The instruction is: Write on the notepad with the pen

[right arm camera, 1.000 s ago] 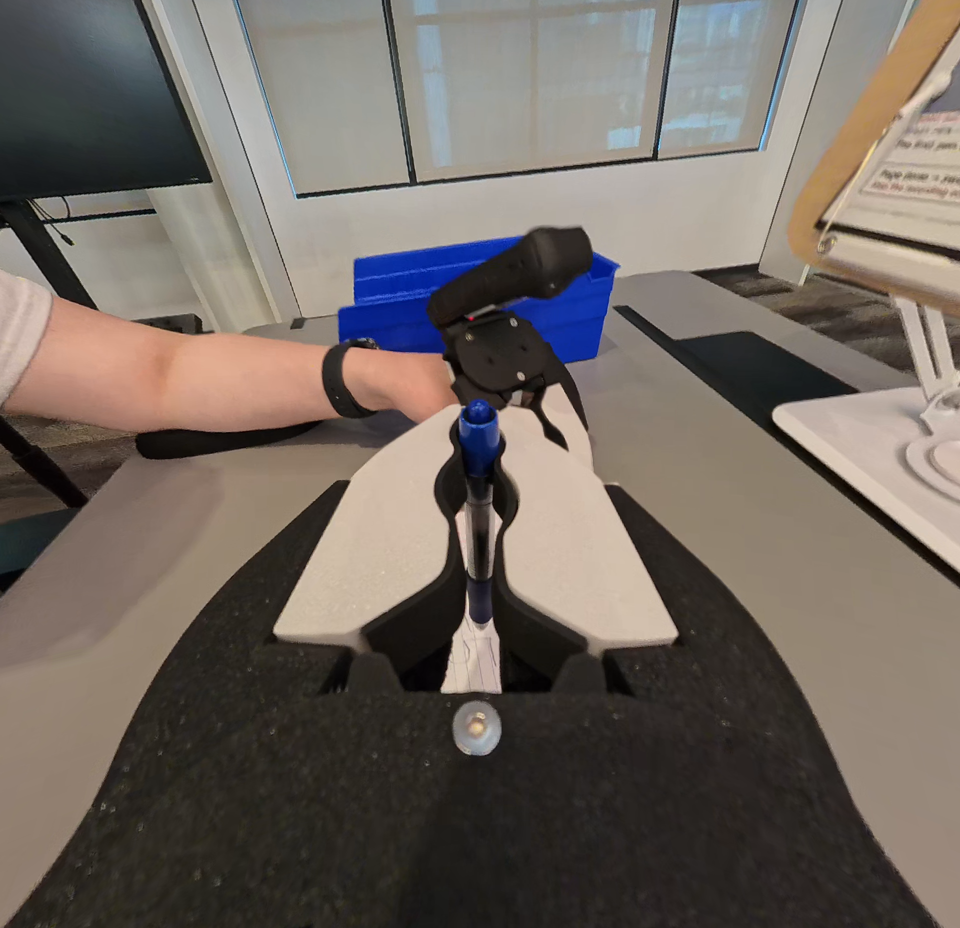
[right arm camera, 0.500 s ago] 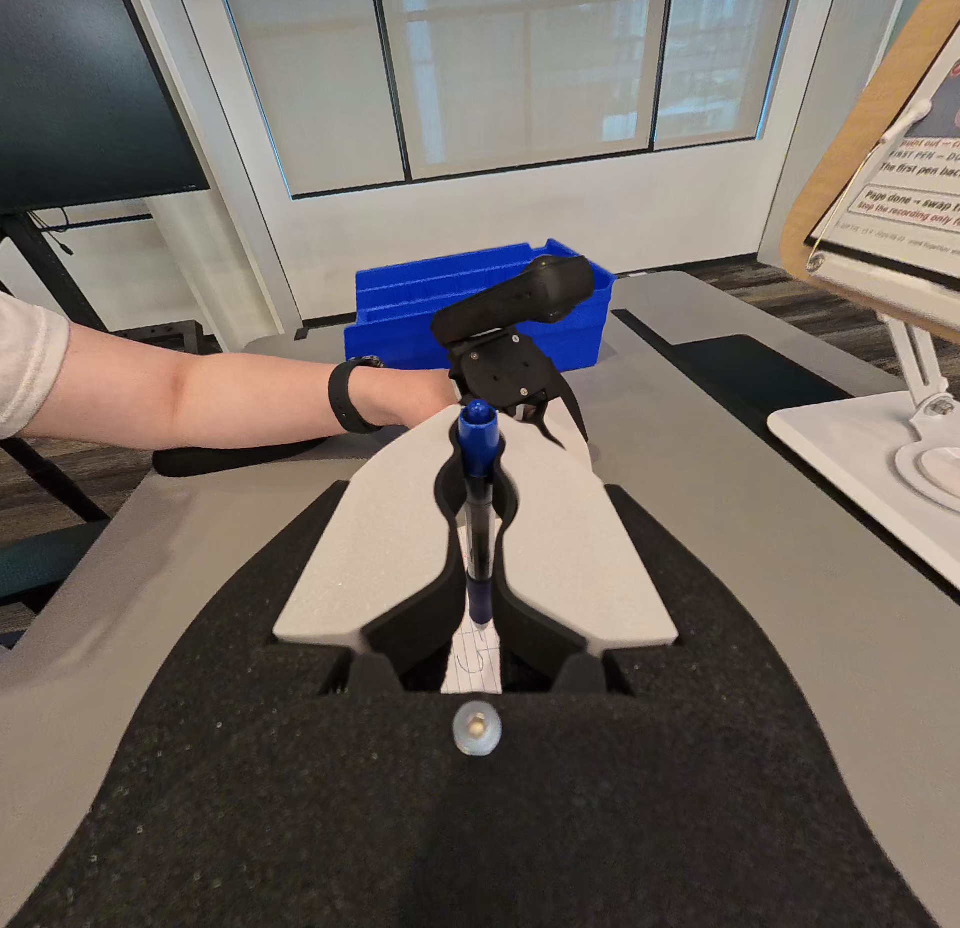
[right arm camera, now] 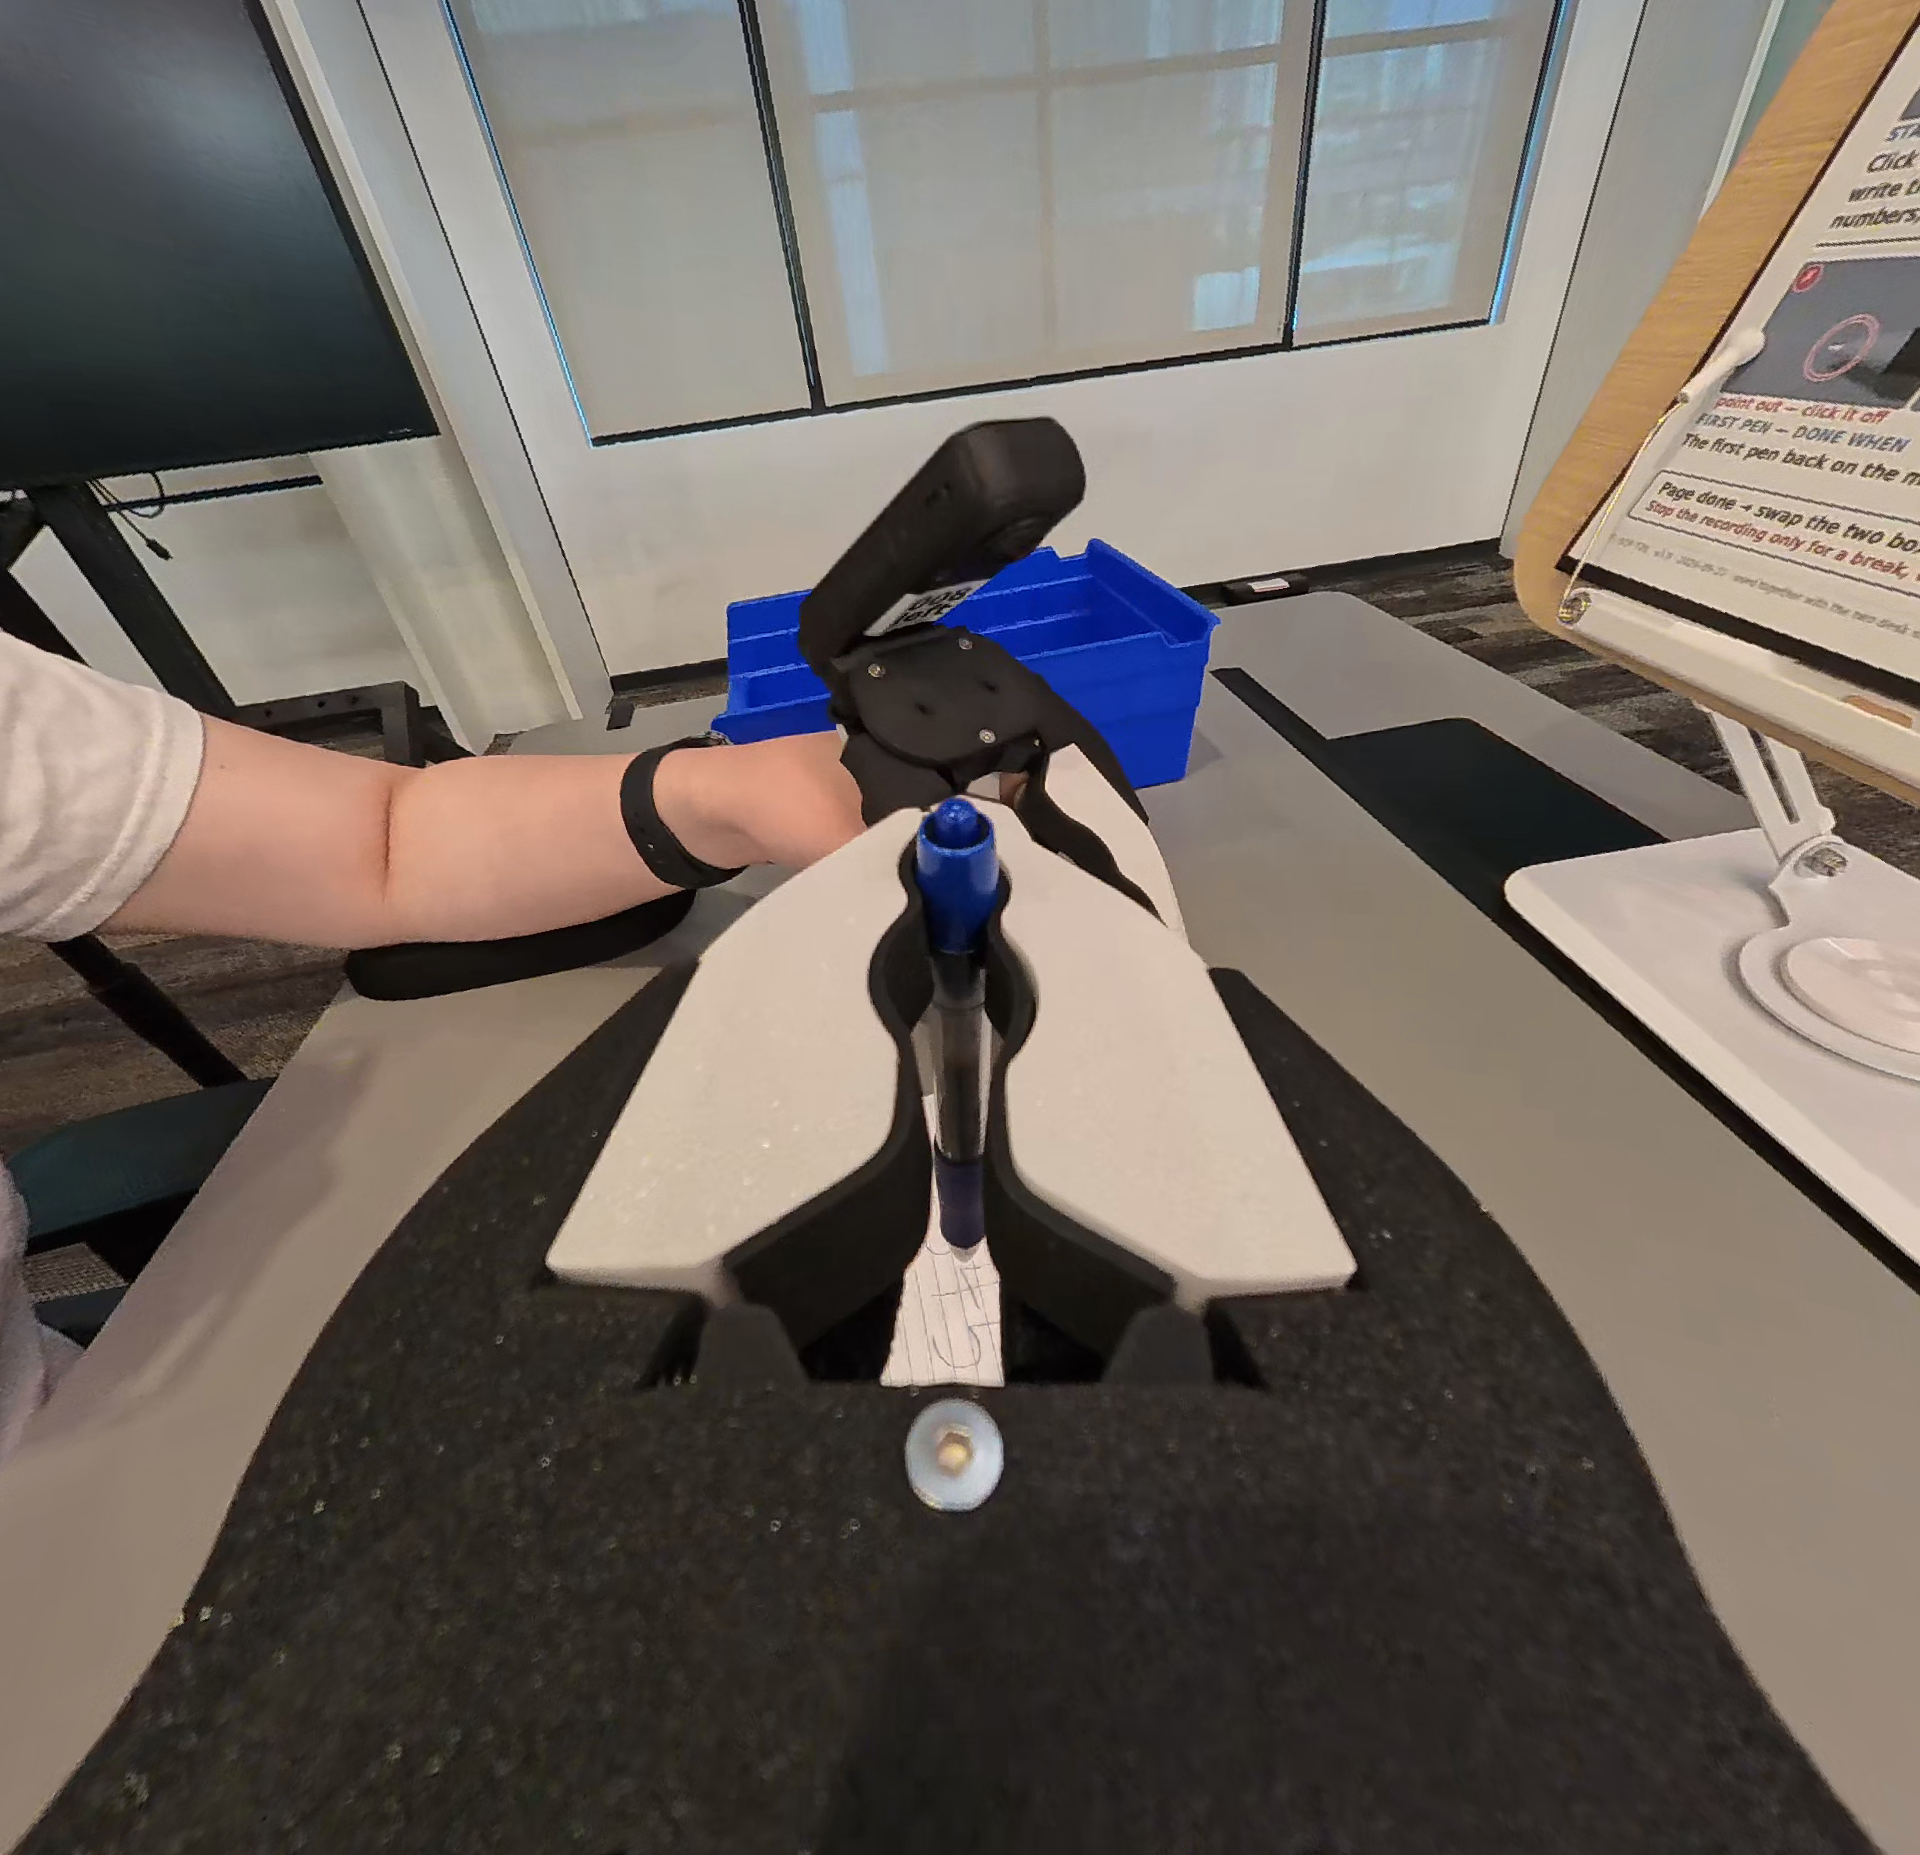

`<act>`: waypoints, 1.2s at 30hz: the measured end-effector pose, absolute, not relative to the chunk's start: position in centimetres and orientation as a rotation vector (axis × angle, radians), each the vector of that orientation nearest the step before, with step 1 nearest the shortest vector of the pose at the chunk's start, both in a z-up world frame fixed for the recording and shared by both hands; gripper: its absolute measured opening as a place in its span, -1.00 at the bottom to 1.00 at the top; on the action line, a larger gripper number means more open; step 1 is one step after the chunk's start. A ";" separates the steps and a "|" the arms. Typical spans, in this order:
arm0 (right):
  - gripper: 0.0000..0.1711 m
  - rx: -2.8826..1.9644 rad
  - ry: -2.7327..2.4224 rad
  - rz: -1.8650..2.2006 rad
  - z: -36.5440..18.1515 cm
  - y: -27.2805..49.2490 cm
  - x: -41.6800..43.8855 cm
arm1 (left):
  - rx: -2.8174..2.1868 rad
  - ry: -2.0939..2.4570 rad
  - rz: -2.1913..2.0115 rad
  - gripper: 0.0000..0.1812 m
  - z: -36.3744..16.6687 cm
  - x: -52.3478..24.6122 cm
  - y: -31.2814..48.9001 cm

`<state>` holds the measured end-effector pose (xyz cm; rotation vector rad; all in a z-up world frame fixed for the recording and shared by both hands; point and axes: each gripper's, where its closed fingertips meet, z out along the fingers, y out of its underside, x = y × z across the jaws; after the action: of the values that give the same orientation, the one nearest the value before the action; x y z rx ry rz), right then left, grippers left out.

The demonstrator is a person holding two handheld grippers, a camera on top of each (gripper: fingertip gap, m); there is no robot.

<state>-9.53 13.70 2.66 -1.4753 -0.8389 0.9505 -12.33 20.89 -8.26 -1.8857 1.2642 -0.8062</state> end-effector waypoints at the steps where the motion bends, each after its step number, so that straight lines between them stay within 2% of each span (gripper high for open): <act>1: -0.95 -1.475 -0.840 0.945 2.7 13.7 -9.5 | -1.891 1.263 -0.808 -0.72 -8.4 -12.4 20.9; 36: -0.95 -1.494 -0.852 0.951 2.4 13.8 -9.7 | -2.018 1.266 -0.800 -0.74 -13.1 -13.0 22.2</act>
<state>-9.74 13.77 2.42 -1.4945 -0.8522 0.9513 -13.00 22.20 -13.13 -2.0175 1.2664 -0.7996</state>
